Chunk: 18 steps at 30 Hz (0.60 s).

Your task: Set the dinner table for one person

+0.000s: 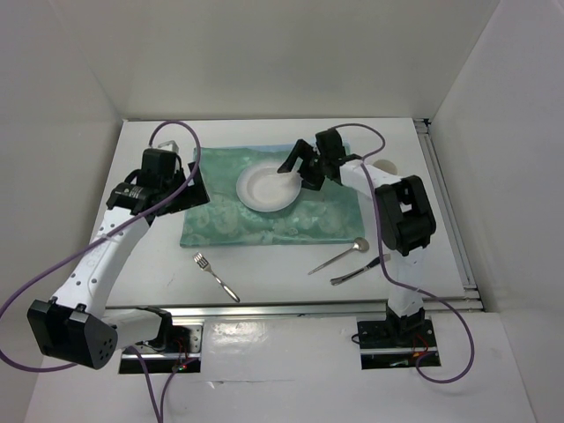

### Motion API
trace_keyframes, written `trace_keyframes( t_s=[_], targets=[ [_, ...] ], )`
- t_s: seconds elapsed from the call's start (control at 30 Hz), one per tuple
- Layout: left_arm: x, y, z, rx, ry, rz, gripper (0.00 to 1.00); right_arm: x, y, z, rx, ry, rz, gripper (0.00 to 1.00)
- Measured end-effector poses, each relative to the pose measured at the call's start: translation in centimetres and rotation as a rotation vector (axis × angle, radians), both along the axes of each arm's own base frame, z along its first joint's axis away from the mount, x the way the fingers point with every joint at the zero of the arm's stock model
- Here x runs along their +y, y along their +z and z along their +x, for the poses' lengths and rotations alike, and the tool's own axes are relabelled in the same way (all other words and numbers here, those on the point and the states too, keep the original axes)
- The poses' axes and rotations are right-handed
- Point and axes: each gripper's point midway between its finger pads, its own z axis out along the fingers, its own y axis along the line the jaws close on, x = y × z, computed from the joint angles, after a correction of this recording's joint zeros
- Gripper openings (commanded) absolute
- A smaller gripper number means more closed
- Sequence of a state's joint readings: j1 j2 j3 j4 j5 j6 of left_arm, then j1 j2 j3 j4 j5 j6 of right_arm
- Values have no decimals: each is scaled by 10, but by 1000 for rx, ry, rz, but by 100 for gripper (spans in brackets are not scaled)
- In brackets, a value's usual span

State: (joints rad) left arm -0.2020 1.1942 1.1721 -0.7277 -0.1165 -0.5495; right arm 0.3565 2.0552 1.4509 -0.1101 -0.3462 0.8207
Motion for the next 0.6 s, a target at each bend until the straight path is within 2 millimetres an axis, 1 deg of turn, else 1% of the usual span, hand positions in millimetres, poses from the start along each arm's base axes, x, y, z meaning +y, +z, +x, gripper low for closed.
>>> trace_keyframes(
  t_s=[0.1, 0.17, 0.23, 0.3, 0.37, 0.43, 0.5, 0.53, 0.6],
  targets=[
    [2, 6, 1, -9, 7, 7, 100, -10, 10, 6, -23, -26, -69, 99],
    [3, 12, 3, -24, 11, 11, 100, -21, 24, 8, -52, -47, -130, 99],
    [3, 16, 5, -36, 12, 11, 100, -34, 45, 9, -94, -75, -187, 99],
    [3, 20, 7, -44, 15, 12, 100, -51, 76, 9, -154, -115, -236, 99],
    [3, 20, 8, -45, 15, 12, 100, -75, 108, 5, -208, -166, -274, 99],
    [3, 19, 9, -39, 13, 12, 100, -111, 142, 1, -265, -252, -313, 99],
    [2, 16, 10, -30, 11, 11, 100, -155, 165, -6, -294, -357, -339, 99],
    [1, 16, 10, -28, 8, 9, 100, -181, 171, -12, -296, -415, -352, 99],
    [0, 15, 10, -26, 3, 5, 100, -237, 171, -24, -263, -533, -385, 99]
  ],
)
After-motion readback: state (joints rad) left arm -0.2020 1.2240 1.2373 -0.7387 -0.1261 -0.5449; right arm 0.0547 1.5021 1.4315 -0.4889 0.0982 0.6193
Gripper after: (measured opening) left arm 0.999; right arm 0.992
